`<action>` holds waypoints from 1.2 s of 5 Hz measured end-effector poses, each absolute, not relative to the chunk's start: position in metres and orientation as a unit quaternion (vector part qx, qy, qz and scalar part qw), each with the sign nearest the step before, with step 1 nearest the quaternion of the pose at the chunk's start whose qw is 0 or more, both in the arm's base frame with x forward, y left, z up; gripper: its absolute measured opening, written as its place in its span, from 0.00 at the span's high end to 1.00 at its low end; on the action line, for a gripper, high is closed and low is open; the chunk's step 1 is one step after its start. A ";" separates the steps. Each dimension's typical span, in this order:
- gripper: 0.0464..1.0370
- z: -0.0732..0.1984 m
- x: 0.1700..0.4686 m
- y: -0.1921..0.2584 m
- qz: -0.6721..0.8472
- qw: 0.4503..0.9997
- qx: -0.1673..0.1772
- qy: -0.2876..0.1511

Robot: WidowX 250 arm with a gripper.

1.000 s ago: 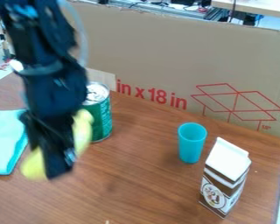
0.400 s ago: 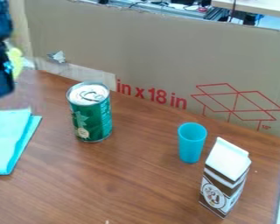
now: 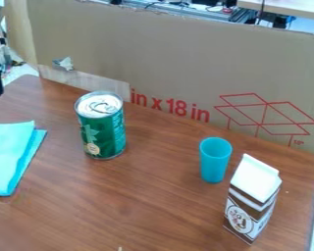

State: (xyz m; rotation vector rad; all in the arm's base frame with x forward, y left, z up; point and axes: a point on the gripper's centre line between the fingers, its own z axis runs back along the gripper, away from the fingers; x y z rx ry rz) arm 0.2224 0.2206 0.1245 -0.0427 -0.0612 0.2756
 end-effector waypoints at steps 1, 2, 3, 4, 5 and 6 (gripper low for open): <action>0.43 0.108 0.234 0.241 0.183 0.982 -0.016 -0.035; 0.43 0.093 0.247 0.257 0.215 0.976 -0.005 -0.038; 0.43 0.082 0.263 0.268 0.231 0.972 -0.027 -0.031; 0.43 0.077 0.278 0.275 0.245 0.968 -0.036 -0.035; 0.43 0.064 0.297 0.271 0.264 0.963 -0.033 -0.038; 0.43 0.044 0.306 0.269 0.284 0.957 -0.037 -0.031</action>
